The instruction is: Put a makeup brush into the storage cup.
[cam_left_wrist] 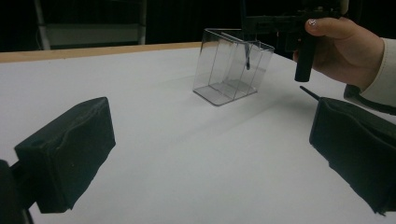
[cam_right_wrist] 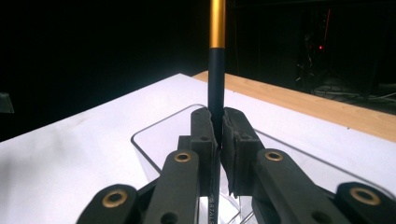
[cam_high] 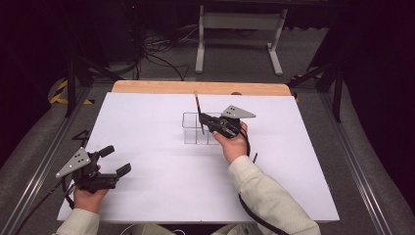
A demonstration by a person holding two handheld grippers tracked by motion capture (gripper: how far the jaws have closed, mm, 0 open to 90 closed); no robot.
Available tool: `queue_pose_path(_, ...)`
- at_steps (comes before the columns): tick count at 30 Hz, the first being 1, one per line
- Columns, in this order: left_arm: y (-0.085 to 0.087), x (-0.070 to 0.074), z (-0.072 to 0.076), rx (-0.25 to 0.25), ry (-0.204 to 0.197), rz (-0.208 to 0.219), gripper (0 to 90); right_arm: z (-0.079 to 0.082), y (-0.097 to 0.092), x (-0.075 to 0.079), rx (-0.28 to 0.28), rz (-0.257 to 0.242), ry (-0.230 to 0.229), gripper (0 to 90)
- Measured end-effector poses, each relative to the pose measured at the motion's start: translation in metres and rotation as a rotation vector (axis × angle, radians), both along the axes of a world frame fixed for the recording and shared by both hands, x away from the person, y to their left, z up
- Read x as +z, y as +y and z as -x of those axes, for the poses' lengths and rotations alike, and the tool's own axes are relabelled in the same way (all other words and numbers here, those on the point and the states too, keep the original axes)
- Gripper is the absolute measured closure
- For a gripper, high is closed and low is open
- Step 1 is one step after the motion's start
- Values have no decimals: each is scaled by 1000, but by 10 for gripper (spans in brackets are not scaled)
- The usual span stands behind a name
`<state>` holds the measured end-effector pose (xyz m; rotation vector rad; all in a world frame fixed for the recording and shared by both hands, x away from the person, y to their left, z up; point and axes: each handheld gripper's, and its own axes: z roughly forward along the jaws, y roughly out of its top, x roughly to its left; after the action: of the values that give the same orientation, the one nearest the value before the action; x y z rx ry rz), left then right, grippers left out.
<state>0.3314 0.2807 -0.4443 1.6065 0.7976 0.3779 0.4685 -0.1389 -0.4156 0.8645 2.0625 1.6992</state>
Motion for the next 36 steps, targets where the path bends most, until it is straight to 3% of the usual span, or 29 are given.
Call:
queue_pose_path(16, 0, 0, -1, -8, 5, 2, 10, 1, 1, -2, -13, 29, 58, 821)
queue_pose_path(19, 0, 0, -1, -8, 8, 2, 10, 2, 1, -1, -36, 36, 57, 718)
queue_pose_path(21, -1, 0, -2, -8, 7, 4, 10, 3, 0, 2, -46, 9, 71, 613)
queue_pose_path(26, -3, 1, -4, -13, 4, 5, 9, 9, -6, 15, -43, 5, 50, 462)
queue_pose_path(36, -11, 3, -13, -32, -4, 0, 6, 25, -33, 41, -34, 3, 27, 346)
